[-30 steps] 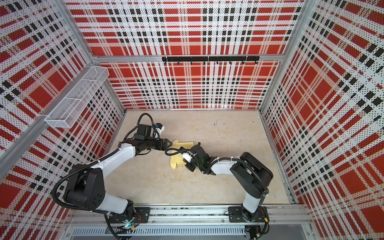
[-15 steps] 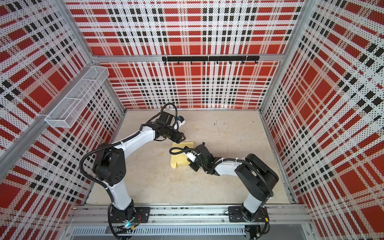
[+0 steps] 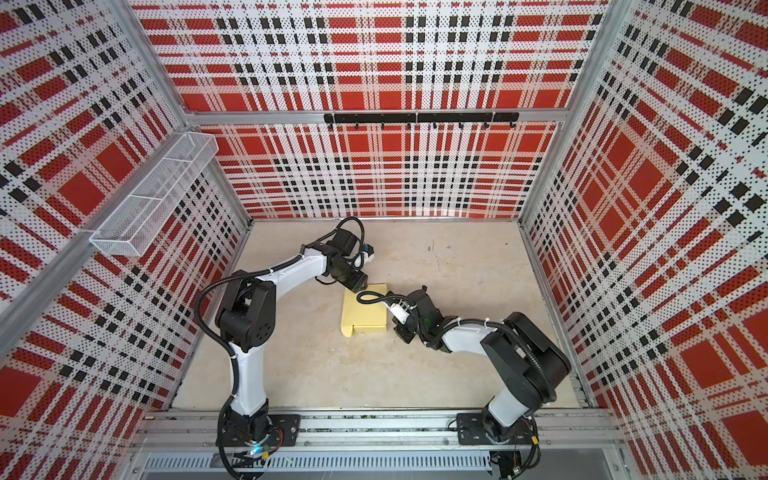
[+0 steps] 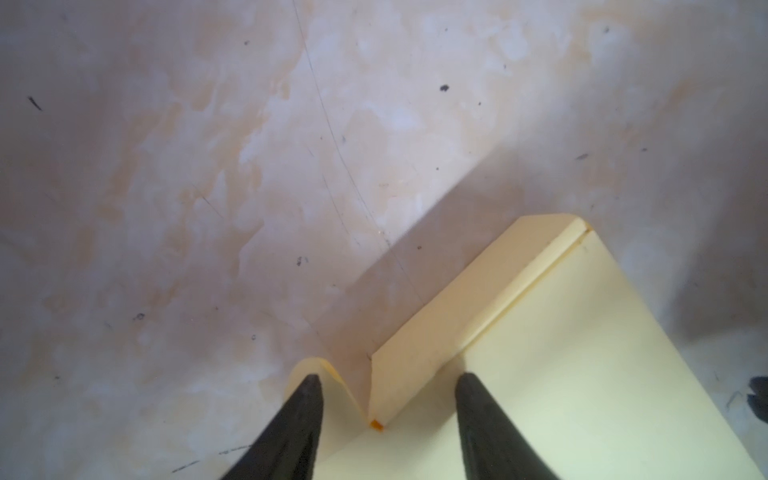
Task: Fold the paper box
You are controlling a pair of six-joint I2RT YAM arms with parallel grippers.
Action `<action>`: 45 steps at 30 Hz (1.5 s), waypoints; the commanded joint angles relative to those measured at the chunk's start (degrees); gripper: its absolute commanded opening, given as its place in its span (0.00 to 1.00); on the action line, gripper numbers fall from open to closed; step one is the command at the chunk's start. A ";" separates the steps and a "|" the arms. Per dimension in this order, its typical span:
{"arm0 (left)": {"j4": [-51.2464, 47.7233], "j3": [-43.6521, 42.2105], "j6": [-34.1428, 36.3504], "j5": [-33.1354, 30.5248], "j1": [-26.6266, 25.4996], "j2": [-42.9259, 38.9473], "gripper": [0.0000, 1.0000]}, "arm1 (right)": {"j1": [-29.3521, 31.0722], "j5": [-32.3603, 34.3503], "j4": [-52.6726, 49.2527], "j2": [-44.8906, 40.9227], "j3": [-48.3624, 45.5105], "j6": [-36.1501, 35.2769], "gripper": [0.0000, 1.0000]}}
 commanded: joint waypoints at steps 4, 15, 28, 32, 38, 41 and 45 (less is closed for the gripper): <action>-1.42 -1.79 -0.12 -1.26 -2.33 0.10 0.54 | -0.54 1.14 1.55 -3.55 -1.09 2.89 0.12; 2.03 -11.05 -3.93 -0.95 -3.95 -8.10 0.55 | 2.22 0.31 -0.16 -14.70 -7.62 11.54 0.14; 4.76 -18.33 -8.62 0.38 -5.01 -13.81 0.58 | 12.51 -2.69 -6.31 -12.72 -5.59 13.99 0.13; 6.61 -21.03 -9.52 2.19 -5.09 -15.10 0.60 | 12.77 -0.23 -8.52 -11.38 -4.33 12.04 0.12; 7.14 -23.53 -10.08 3.05 -5.31 -18.31 0.63 | 12.11 9.22 -7.10 -8.91 -2.91 10.59 0.13; 9.04 -25.52 -10.66 5.60 -5.52 -19.53 0.63 | 9.38 12.09 -5.79 -6.90 -1.73 9.75 0.12; 9.86 -26.70 -11.54 8.34 -6.32 -20.55 0.66 | 4.87 10.07 -4.66 -5.28 0.31 8.43 0.14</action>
